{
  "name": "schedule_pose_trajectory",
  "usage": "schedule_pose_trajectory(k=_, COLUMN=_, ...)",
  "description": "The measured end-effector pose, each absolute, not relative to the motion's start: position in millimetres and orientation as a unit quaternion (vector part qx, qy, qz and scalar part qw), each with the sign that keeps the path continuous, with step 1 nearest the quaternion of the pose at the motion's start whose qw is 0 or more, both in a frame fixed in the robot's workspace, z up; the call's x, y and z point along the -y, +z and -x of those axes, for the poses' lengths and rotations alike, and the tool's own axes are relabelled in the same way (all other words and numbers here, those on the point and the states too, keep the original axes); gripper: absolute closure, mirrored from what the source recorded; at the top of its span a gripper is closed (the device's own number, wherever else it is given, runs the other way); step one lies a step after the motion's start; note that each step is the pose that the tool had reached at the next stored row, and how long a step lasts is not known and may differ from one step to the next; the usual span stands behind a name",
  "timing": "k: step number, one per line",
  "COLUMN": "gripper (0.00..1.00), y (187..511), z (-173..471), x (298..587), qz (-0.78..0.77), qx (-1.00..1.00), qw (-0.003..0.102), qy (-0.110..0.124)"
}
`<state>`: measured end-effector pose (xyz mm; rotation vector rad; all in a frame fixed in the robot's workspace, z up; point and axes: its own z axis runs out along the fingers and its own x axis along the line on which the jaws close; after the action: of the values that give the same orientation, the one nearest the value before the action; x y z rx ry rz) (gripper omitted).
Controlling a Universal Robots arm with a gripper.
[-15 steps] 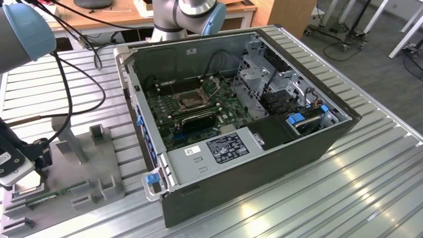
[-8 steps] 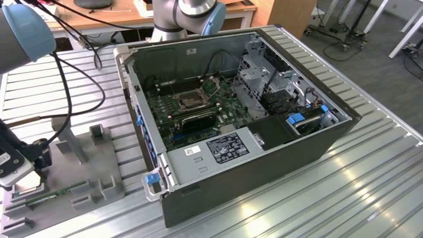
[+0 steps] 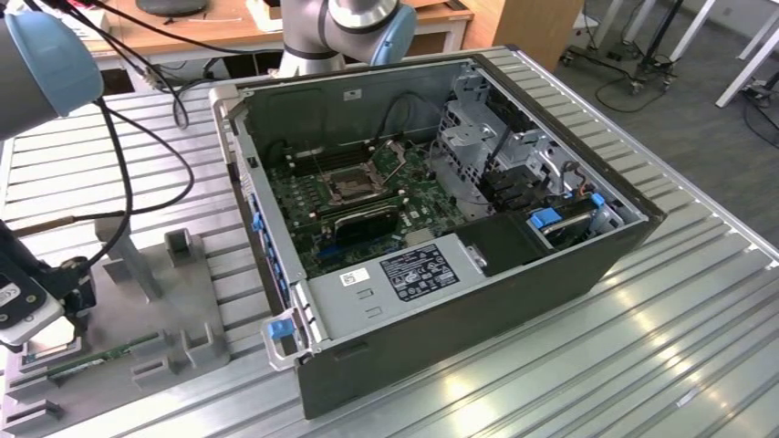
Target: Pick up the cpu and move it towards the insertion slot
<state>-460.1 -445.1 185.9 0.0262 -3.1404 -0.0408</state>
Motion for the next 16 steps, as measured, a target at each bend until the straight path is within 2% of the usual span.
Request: schedule_pose_trajectory(k=16, gripper=0.35, y=183.1, z=460.5, x=445.1, qz=-0.008, qx=1.000, qw=0.000, qy=-0.013)
